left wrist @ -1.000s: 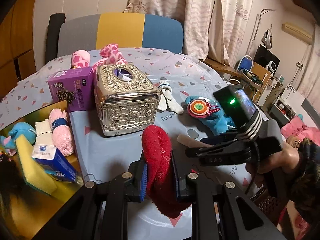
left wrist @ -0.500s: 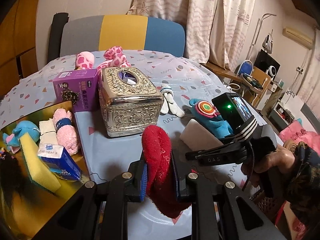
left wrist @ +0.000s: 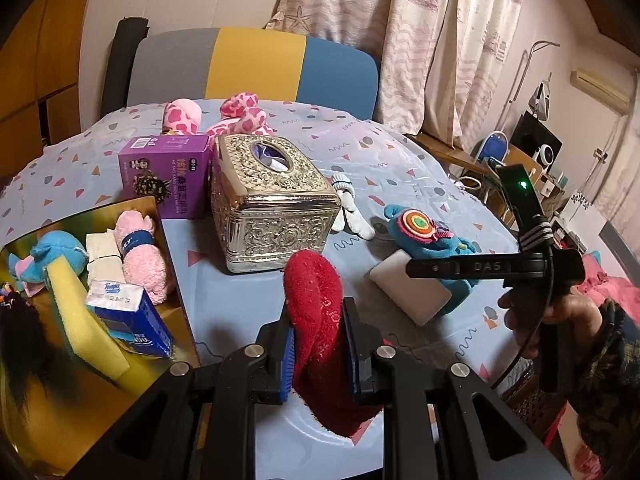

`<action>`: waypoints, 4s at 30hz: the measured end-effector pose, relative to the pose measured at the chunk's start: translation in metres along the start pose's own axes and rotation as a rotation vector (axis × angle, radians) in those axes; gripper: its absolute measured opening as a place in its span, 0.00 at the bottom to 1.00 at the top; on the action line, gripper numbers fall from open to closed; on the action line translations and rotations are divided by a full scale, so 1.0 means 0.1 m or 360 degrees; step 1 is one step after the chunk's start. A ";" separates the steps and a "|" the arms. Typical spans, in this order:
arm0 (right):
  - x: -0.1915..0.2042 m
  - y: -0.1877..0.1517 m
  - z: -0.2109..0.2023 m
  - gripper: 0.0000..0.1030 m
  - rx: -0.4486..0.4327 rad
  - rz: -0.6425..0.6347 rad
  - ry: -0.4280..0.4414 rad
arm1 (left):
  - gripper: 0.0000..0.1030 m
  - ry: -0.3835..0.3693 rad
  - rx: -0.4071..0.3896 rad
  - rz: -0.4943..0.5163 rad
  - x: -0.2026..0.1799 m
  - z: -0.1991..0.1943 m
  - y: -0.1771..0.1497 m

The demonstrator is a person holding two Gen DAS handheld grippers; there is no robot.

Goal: Organize soft objects
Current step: 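Lower the red sock into the gold tray and open the left tool, then carry the white sponge block into the gold tray and open the right tool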

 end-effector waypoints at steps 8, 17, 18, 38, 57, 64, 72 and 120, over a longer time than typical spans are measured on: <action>0.11 -0.04 0.08 0.69 0.0007 -0.0176 -0.0163 | 0.20 -0.0007 0.0000 -0.0001 -0.01 -0.03 -0.02; 0.16 -0.15 0.47 0.54 0.0175 -0.0579 -0.0611 | 0.20 -0.0009 -0.0027 -0.0016 0.03 -0.16 0.00; 0.18 -0.18 0.48 0.54 0.0171 -0.0589 -0.0611 | 0.20 -0.0012 -0.0032 -0.0025 0.05 -0.19 0.00; 0.63 -0.41 0.50 0.55 0.0207 -0.0447 -0.0214 | 0.20 0.0547 -0.0157 -0.0518 1.98 -1.37 -0.21; 0.66 -0.45 0.52 0.55 0.0173 -0.0528 -0.0262 | 0.43 0.0846 0.0031 -0.0538 2.73 -1.32 -0.56; 0.67 -0.48 0.50 0.56 0.0163 -0.0554 -0.0275 | 0.44 0.0939 -0.0083 -0.0480 2.60 -1.48 -0.50; 0.70 -0.52 0.48 0.55 0.0137 -0.0559 -0.0310 | 0.52 0.0946 -0.0183 -0.0552 2.35 -1.48 -0.44; 3.97 -1.08 -0.17 0.54 0.0021 -0.1131 0.0486 | 0.57 0.1083 -0.0361 -0.0768 2.76 -2.13 -0.70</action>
Point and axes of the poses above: each gripper's, at about its wrist camera, not at the fingertips, and z roughly the way its jaws point, x to its left, y to its top, the point moved 9 cm from there along z, roughly the way its jaws point, and after that the axes turned 10 degrees about -y, right-handed, at the moved point
